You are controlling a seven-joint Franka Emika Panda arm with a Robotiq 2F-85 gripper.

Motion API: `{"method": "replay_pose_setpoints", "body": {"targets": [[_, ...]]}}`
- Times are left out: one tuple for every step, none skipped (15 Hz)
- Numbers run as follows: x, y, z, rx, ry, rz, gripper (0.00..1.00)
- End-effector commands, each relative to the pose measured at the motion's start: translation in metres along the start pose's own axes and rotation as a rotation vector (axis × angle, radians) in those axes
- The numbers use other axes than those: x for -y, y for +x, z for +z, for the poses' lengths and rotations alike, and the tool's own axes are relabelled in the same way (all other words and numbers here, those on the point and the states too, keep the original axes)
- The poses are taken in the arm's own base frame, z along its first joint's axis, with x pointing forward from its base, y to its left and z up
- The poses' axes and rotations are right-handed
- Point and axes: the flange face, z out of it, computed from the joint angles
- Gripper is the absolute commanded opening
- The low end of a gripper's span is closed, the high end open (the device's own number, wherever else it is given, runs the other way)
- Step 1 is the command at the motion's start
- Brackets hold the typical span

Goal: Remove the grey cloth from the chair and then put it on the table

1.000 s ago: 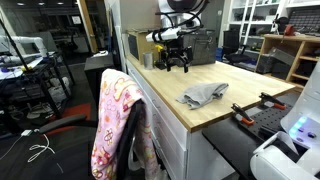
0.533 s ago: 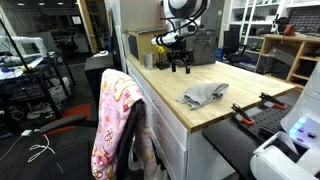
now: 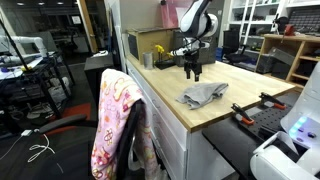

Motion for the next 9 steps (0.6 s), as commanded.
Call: {"method": "replay_pose_setpoints", "body": {"targets": [[0.017,0.013,0.032,0.053,0.01,0.182,0.72],[0.019,0.017,0.038,0.064,0.018,0.224,0.66],[0.021,0.02,0.044,0.074,0.026,0.262,0.56],[0.023,0.023,0.047,0.079,0.042,0.298,0.49],[0.024,0.025,0.049,0.082,0.059,0.329,0.42],[0.026,0.027,0.051,0.076,0.081,0.355,0.34],[0.028,0.03,0.052,0.067,0.101,0.378,0.27],[0.029,0.033,0.053,0.052,0.122,0.395,0.18],[0.032,0.036,0.054,0.038,0.14,0.413,0.12]]}}
